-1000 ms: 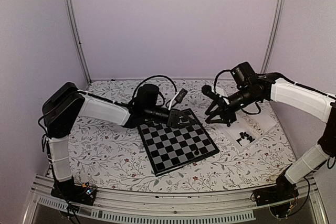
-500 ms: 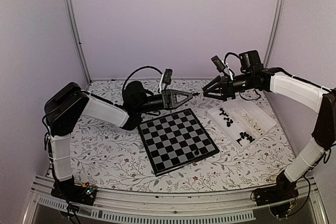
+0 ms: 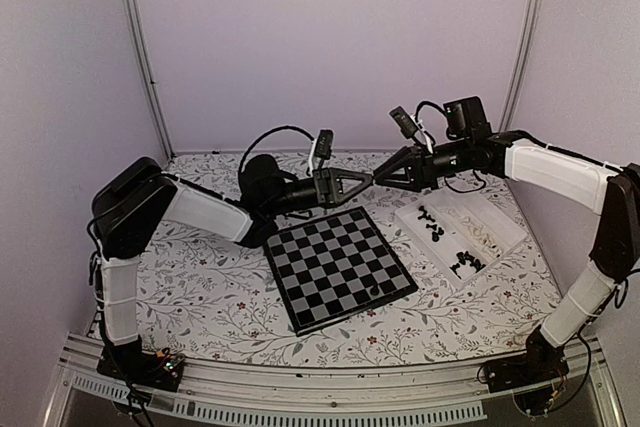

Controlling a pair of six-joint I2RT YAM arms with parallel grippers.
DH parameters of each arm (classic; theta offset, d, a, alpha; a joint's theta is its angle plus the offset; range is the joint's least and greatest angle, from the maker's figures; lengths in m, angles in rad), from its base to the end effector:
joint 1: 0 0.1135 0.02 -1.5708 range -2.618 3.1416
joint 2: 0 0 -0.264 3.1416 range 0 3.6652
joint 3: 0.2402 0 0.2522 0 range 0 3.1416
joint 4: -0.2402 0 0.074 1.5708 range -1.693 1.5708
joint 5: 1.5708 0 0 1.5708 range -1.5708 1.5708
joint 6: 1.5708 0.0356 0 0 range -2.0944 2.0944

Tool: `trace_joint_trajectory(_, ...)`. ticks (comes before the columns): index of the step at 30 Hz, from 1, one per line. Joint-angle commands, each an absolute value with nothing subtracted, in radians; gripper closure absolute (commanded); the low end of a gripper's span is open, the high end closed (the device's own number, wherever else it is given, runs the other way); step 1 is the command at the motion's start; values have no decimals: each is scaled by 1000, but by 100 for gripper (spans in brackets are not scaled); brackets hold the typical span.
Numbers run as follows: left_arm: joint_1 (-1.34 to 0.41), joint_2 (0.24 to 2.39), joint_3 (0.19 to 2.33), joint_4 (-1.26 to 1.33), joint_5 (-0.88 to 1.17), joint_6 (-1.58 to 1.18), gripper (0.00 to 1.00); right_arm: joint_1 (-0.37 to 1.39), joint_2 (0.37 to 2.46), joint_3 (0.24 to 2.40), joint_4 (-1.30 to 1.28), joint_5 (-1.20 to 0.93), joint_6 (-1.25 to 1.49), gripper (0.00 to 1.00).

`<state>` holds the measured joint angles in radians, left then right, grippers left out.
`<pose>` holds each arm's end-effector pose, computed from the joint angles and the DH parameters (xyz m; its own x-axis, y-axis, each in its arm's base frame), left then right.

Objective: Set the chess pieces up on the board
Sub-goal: Place the chess piece on the chessboard.

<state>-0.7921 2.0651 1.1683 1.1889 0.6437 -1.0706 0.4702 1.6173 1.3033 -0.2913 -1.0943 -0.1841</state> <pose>0.2960 -0.3304 0.2215 -0.7568 -0.2323 -0.6109 0.6441 -0.1067 -0.7574 0.3049 0.1904 0.3072 -0.3414 -0.2677 -0.9010 -0.9376 0.0293 0.3465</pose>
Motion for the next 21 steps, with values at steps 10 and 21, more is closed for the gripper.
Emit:
trace_joint_trajectory(10,-786,2022,1173,1109,668,-1014,67,476,1635,1350,-305,-1002,-189,97)
trace_joint_trajectory(21,-683,1663,1245,87,264,-455,47,571,1636,1437,-648,-708,-531,98)
